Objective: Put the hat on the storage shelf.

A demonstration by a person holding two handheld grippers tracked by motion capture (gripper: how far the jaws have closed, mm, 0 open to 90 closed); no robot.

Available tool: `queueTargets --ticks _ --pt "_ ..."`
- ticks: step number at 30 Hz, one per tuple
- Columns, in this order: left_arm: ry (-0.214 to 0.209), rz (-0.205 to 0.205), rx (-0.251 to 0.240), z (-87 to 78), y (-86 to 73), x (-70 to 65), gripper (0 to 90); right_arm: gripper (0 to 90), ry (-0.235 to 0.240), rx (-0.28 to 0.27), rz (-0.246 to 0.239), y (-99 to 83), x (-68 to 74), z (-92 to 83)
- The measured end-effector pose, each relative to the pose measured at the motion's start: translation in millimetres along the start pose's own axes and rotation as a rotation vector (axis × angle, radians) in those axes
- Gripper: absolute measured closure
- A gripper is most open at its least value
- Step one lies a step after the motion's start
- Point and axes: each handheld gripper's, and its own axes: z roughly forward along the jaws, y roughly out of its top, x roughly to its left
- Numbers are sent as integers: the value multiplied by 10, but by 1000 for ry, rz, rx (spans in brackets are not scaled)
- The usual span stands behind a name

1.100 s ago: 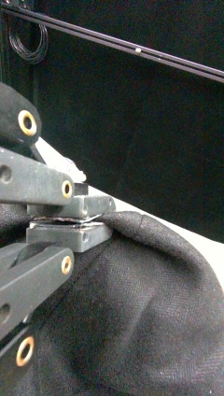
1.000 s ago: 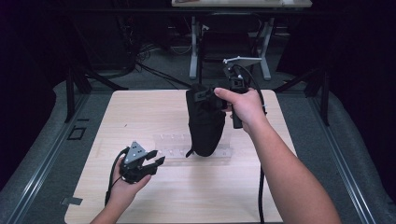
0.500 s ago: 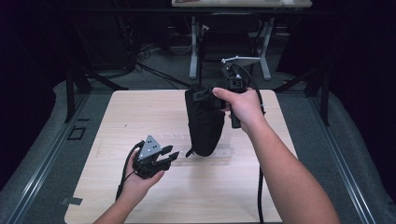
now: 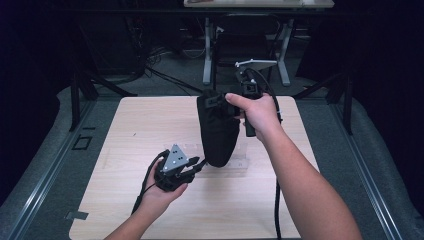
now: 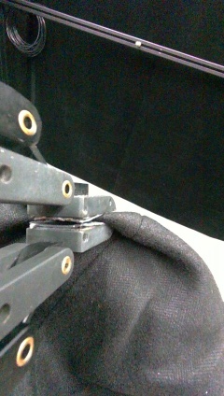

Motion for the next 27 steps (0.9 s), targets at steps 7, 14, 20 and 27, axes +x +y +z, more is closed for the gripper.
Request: queueTargets --ticks 7,14,20,27 --pt "5 24 18 75 32 -32 804 875 -1 2 -6 -3 12 11" --pt "29 77 35 81 48 -72 833 873 0 -2 -6 -9 8 2" --pt "18 84 47 69 49 -45 847 867 0 -4 -7 -14 14 2" --pt "27 102 49 59 44 -42 851 835 -7 -1 -20 -12 50 4"
